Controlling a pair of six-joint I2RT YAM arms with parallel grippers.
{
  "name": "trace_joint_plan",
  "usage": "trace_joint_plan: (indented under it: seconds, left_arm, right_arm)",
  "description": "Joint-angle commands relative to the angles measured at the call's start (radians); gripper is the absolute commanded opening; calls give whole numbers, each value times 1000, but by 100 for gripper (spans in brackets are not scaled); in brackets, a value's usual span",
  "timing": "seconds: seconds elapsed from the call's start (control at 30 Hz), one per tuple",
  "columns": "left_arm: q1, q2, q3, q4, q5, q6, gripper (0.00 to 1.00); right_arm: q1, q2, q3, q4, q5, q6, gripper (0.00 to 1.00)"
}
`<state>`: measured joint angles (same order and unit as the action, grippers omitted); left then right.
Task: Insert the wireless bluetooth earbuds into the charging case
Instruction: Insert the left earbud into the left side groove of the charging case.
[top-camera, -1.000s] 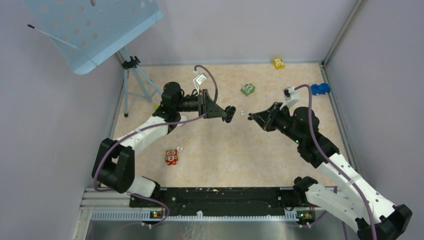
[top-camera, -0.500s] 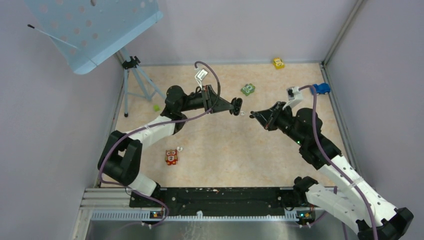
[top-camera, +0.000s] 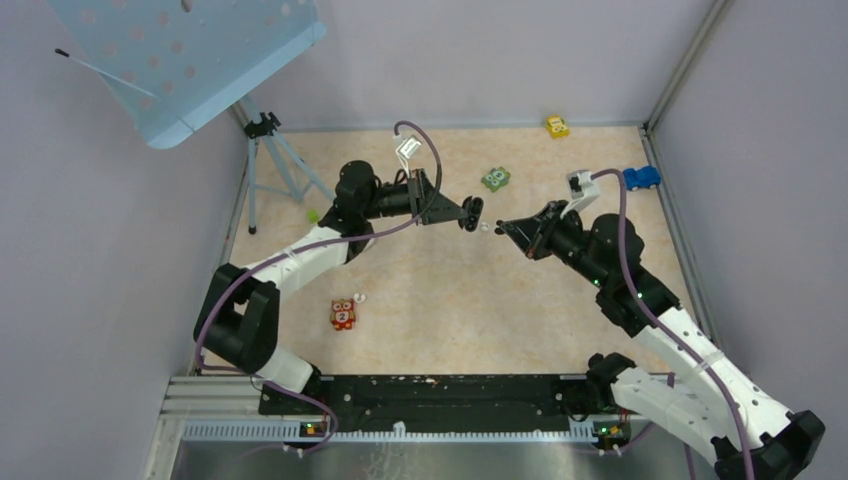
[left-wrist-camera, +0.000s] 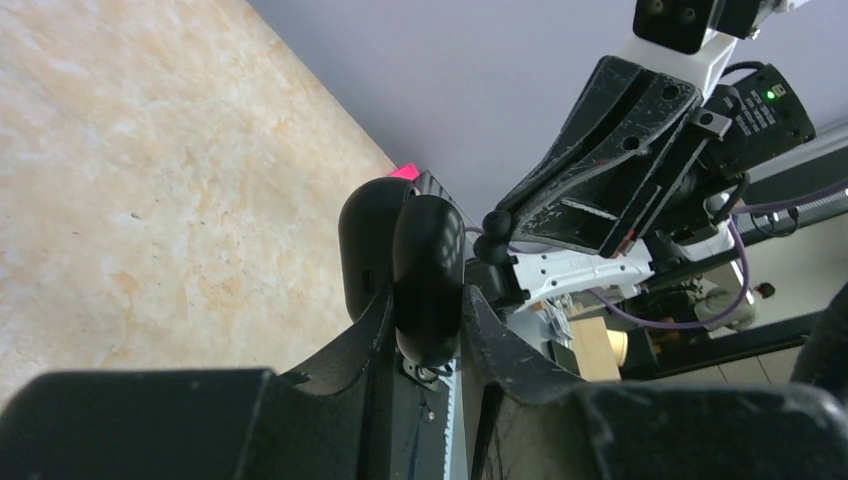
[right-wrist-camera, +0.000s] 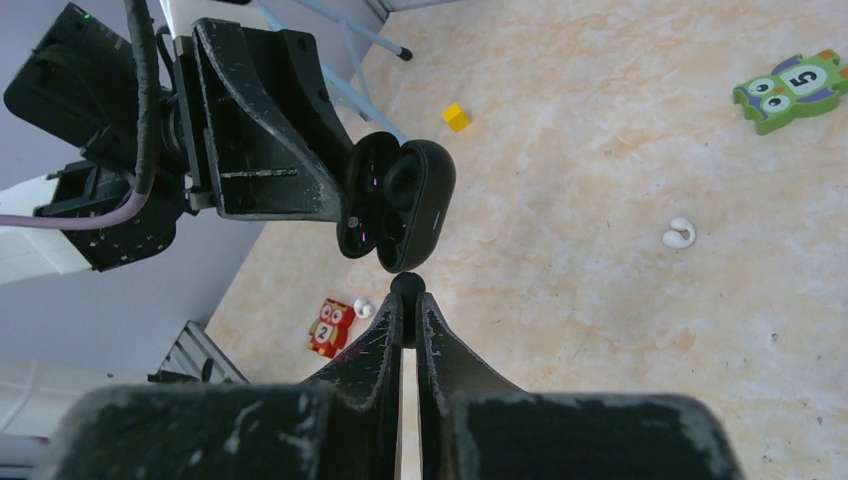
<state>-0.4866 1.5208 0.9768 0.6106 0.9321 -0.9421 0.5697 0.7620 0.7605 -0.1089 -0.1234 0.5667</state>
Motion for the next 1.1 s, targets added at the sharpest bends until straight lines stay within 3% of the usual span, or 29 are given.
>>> trace_joint_plan:
  seconds: [0.0, 0.07, 0.2, 0.3, 0.6, 0.83, 0.97, 1.07]
  left_arm:
    - [7, 11, 84, -52, 108, 62, 0]
    - [13, 44, 141, -185, 190, 143, 0]
    - [14, 140, 336, -766, 247, 501, 0]
    - [19, 182, 405, -1008, 252, 675, 0]
    - [37, 218, 422, -1175, 287, 808, 0]
    - [37, 233, 416, -1198, 269, 799, 0]
    - [37, 251, 419, -1206, 269, 764, 0]
    - [39, 269, 413, -1222, 305, 748, 0]
  right_arm:
    - [10, 33, 28, 19, -67, -93, 0]
    - [10, 55, 42, -6, -104, -141, 0]
    - [11, 80, 50, -38, -170, -213, 0]
    - [30, 93, 68, -88, -227, -289, 0]
    - [99, 18, 72, -199, -157, -500, 0]
    - [172, 29, 101, -257, -29, -627, 0]
    - [258, 106, 172, -325, 32, -682, 0]
    - [393, 151, 202, -340, 160, -765, 0]
